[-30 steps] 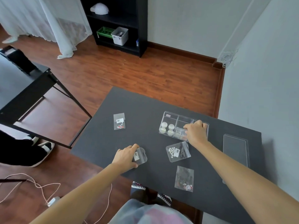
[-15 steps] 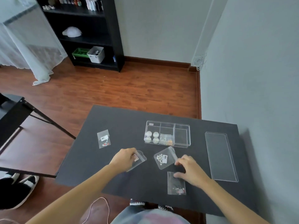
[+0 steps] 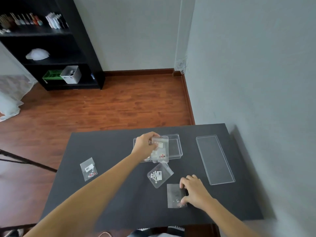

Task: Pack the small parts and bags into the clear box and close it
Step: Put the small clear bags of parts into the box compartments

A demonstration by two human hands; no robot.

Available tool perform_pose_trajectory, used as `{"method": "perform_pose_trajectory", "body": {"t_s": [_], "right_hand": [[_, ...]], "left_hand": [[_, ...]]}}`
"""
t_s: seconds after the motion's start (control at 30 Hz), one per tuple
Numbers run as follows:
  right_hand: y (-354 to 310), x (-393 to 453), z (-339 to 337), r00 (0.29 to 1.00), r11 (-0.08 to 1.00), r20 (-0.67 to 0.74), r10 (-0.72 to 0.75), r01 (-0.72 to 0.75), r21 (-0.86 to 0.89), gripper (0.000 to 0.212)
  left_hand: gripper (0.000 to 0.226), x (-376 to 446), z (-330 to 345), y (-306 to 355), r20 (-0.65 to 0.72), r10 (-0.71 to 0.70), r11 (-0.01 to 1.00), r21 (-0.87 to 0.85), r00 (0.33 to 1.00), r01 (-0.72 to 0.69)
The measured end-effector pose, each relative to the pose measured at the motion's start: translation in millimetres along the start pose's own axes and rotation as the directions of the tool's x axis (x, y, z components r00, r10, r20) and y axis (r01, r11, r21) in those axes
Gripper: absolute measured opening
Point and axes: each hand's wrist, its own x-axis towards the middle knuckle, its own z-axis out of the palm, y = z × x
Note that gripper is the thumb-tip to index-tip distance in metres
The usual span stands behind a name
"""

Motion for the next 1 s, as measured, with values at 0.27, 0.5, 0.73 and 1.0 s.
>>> {"method": "perform_pose_trajectory", "body": {"t_s": [0.27, 0.5, 0.73, 1.0], "right_hand": [[-3.0, 1.9, 2.4, 1.0, 0.999, 0.012, -0.022, 0.023, -0.037, 0.055], [-4.2, 6.5, 1.5, 1.0, 0.999, -0.007, -0.021, 0.02, -0.05, 0.045], [-4.3, 3.6, 5.8, 0.999, 0.999, -0.027, 0.025, -0.023, 0.049, 0.011], [3.1, -9.6, 1.1, 0.979, 0.948, -0.111, 0.17, -0.132, 0.29, 0.012]], "left_hand": [[0.029, 41.5, 35.9, 17.0, -0.099, -0.078, 0.993, -0.102, 0.992, 0.068], [0.027, 48.9, 62.3, 11.9, -0.156, -0.05, 0.998, -0.042, 0.987, 0.044], [0.014, 51.3, 79.8, 1.2, -0.176, 0.027, 0.968, 0.249, 0.984, 0.018], [0.023, 52.6, 85.1, -3.8, -0.193, 0.214, 0.836, 0.542, 0.958, -0.078]]}}
